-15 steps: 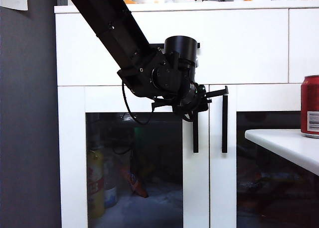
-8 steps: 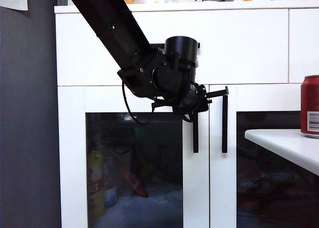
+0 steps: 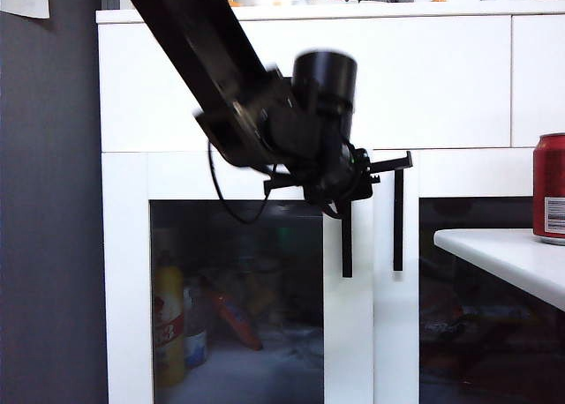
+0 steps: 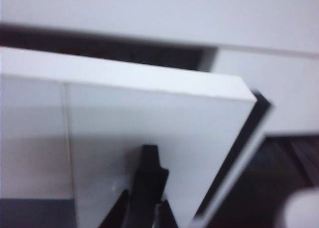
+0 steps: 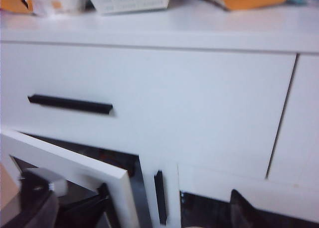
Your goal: Open the left door of the white cabinet, pick up a can of beverage from the table on the right, place it inside the cabinet, and finally close the cabinet door.
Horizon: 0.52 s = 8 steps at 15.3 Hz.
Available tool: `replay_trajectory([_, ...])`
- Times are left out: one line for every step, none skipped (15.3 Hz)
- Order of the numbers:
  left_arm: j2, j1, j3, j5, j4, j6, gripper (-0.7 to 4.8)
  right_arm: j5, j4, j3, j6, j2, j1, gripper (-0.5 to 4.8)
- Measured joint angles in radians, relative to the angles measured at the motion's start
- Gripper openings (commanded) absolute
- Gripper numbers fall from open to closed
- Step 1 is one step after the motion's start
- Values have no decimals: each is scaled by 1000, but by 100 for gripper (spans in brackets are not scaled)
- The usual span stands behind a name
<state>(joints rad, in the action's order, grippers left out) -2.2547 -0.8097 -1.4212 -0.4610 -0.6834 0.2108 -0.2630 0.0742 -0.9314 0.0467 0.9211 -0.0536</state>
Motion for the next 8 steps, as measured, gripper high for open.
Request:
replay_trajectory([48,-3,63,16,6,0,-4,0,13,0,0,0,0,441])
replay_trajectory([85,-5,108,27,15,0,-4,0,19,0,0,0,0,441])
replay_trajectory([119,-9,154,37,16,1,-4,-1,23,0,0,0,0,441])
replay_trajectory([158,-10,206,50,9,1,-4,-2,30,0,0,3,0,441])
replay_trajectory([194,-14,257,57,4,1,-4,-11,31,-1,0,18,0,441])
replay_trajectory([230,-16,302,61,6,1,-4,-47,29,-3,-2,64,0,441])
replay_trajectory([248,-16,325,69,5,2,-4,-67,29,-3,-5,102,-1,441])
replay_trajectory([278,-18,364,77,7,3,-4,-88,24,-2,-10,160,-1,441])
